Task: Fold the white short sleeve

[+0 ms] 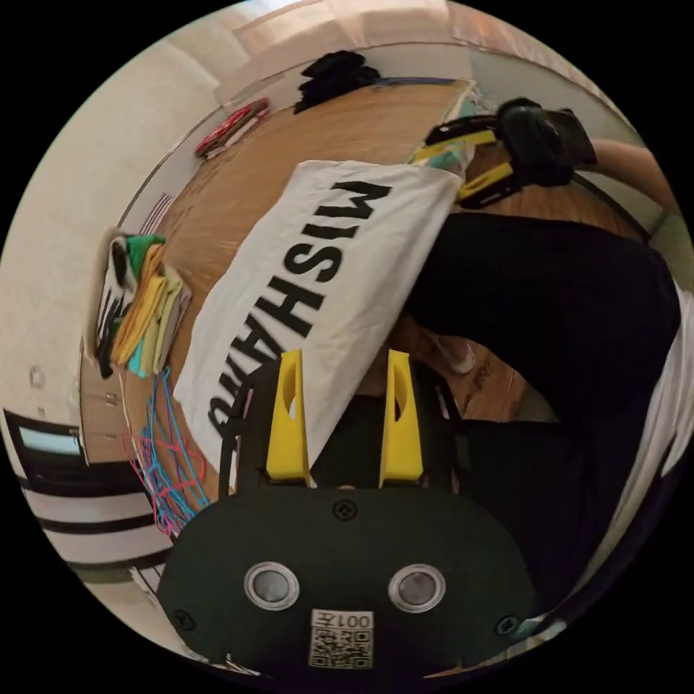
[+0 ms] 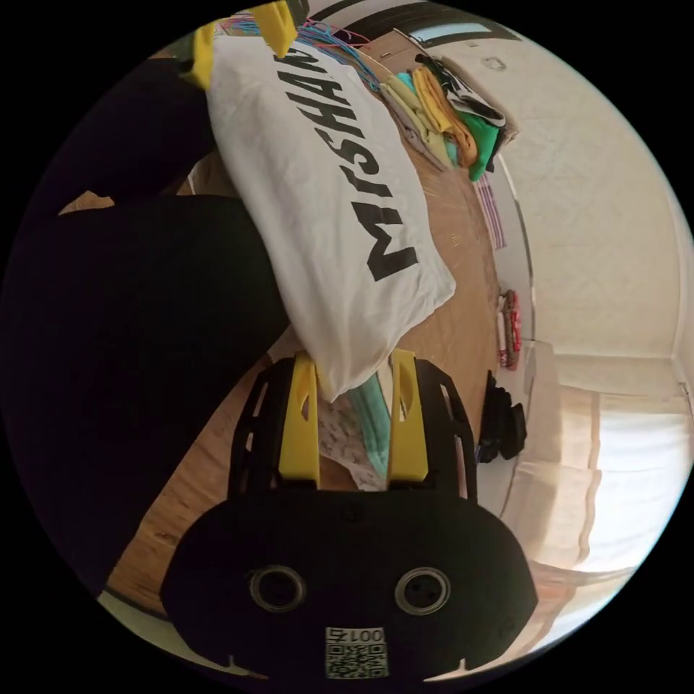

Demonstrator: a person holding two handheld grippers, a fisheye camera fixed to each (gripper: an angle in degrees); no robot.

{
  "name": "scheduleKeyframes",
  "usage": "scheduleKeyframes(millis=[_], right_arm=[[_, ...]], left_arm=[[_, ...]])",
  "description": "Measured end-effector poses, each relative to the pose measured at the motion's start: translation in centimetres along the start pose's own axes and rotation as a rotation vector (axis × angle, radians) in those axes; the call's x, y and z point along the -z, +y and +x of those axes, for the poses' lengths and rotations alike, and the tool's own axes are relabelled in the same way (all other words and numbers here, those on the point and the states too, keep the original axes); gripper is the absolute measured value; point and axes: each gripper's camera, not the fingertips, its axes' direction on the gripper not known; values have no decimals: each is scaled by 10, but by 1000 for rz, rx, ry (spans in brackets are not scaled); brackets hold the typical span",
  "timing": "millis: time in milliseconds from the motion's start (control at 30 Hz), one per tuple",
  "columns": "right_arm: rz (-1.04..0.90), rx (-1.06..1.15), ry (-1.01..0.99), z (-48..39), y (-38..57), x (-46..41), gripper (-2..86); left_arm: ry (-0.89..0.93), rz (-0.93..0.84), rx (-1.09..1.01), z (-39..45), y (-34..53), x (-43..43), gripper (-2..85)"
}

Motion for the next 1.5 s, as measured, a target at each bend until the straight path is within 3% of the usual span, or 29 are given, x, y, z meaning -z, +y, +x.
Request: scheduleKeyframes(millis=[200, 367, 600, 767, 900, 1100, 1233, 1433, 1500], right_arm=[[42, -66, 72, -20, -10, 5, 72], [117, -257, 65, -6, -12, 26, 56], [360, -442, 78, 44, -73, 75, 51], [652, -271, -47, 57, -165, 126, 51], [789, 69, -208, 14, -238, 160, 53], [645, 403, -613, -31, -302, 138, 80], [657, 281, -868, 13, -303, 129, 80], [440, 61, -616, 49, -271, 109, 80], [395, 48, -619, 45, -256, 105, 89]], left_arm=[[-272, -99, -81, 61, -18, -33, 79], [-266, -102, 65, 59, -13, -39, 4], [-219, -63, 130, 57, 1, -38, -8], [-210, 14, 148, 52, 21, -29, 4], [-170, 38, 218, 38, 47, -25, 16], [-115, 25, 263, 22, 91, -19, 31], [-63, 15, 301, 6, 122, -9, 44], [-127, 23, 360, -37, 190, 5, 52], [-139, -13, 363, -54, 215, -1, 50]])
